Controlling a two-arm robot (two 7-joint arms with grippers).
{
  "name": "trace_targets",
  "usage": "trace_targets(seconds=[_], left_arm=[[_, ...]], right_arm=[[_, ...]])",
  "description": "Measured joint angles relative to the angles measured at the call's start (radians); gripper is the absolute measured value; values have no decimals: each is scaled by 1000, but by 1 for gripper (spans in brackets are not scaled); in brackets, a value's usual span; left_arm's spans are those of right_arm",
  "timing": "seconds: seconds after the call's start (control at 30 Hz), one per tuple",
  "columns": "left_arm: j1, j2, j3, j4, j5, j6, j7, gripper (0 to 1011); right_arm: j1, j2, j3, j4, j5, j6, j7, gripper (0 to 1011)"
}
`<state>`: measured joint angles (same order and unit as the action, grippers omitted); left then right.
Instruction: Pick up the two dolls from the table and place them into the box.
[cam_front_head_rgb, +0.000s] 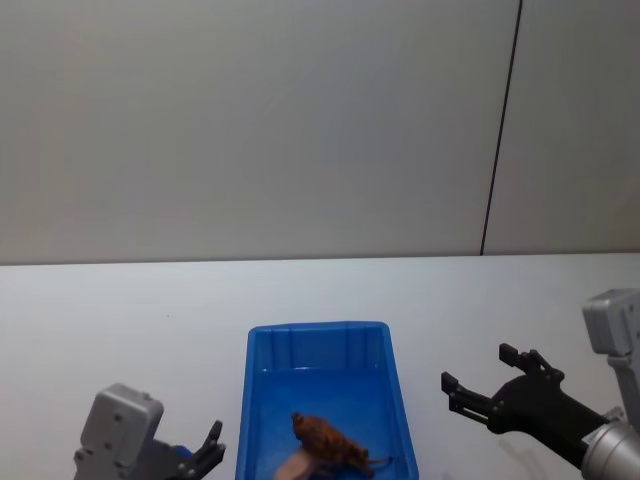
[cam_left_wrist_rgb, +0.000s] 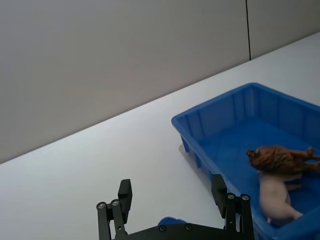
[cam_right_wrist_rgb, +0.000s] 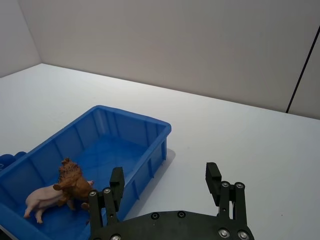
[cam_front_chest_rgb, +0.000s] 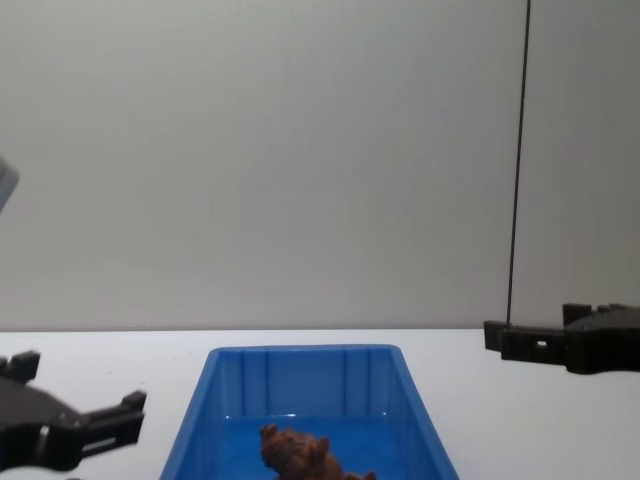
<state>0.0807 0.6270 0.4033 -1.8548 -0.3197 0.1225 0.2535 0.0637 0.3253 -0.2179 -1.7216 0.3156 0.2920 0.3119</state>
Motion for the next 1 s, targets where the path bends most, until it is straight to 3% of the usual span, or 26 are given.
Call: trace_targets(seconds=[0.33, 1.0], left_arm=[[14, 3, -9, 42, -17, 9, -13, 1003], [-38, -46, -23, 180, -8, 50, -136, 1003]], right_arm=[[-1, 1, 1, 0, 0, -1, 0, 1001], [-1, 2, 1, 0, 0, 0, 0, 1001]])
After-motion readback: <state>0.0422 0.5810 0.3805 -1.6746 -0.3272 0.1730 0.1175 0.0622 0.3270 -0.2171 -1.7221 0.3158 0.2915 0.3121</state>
